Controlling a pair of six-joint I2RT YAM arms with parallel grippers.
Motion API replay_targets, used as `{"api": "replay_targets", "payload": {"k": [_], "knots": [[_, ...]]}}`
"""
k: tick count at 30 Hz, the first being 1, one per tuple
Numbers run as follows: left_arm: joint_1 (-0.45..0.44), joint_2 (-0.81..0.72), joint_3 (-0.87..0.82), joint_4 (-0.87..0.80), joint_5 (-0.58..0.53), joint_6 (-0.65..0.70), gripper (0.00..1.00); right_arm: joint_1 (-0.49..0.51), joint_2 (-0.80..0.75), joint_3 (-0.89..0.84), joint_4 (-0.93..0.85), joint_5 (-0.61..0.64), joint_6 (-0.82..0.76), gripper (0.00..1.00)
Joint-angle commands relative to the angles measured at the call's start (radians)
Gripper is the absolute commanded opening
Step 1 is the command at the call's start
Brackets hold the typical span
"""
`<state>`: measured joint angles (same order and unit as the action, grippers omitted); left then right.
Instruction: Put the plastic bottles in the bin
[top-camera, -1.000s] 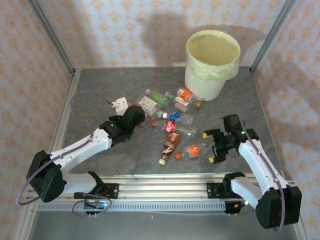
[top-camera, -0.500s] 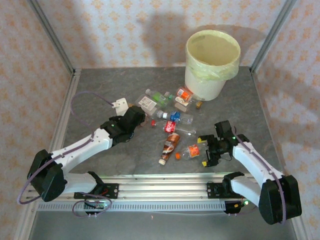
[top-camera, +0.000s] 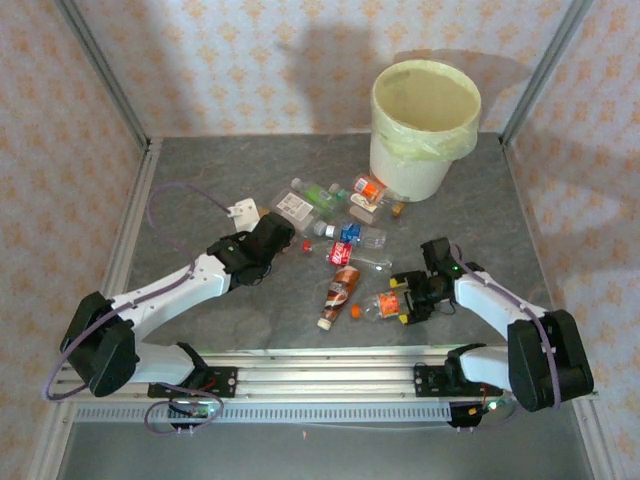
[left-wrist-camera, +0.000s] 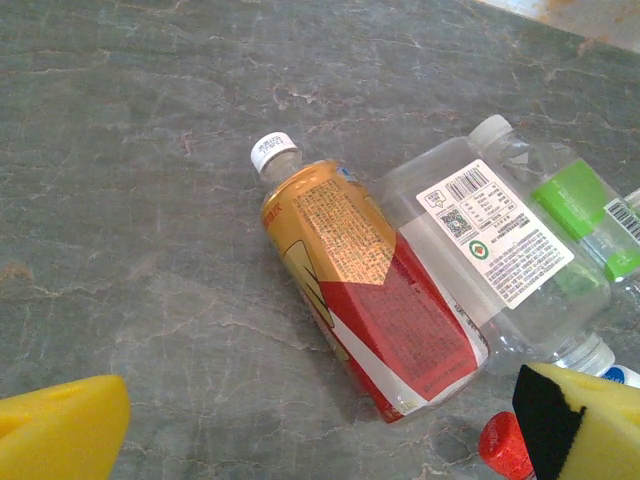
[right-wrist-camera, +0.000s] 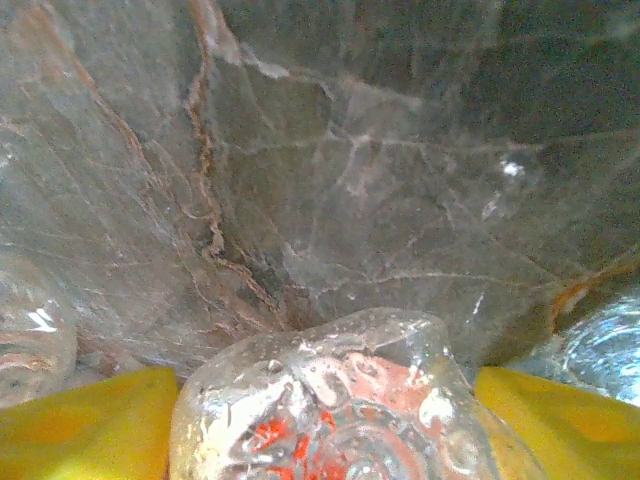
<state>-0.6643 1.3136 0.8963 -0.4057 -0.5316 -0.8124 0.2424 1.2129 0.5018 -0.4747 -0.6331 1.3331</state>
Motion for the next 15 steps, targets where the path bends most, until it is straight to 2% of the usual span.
{"api": "replay_targets", "payload": {"k": [1, 4, 9, 15], "knots": [[0.012, 0.001, 0.018, -0.026, -0.027, -0.026, 1.0, 0.004, -0.014, -0.025, 0.042, 0.011, -0.006, 0.66], [0.012, 0.0, 0.016, -0.025, -0.025, -0.026, 1.0, 0.005, -0.024, -0.043, 0.013, 0.025, -0.013, 0.58], [0.012, -0.001, 0.013, -0.023, -0.024, -0.028, 1.0, 0.005, -0.142, -0.038, -0.002, 0.093, -0.014, 0.52], [0.012, 0.009, 0.012, -0.007, -0.018, -0.03, 1.0, 0.004, -0.222, 0.048, -0.225, 0.205, -0.199, 0.48]]}}
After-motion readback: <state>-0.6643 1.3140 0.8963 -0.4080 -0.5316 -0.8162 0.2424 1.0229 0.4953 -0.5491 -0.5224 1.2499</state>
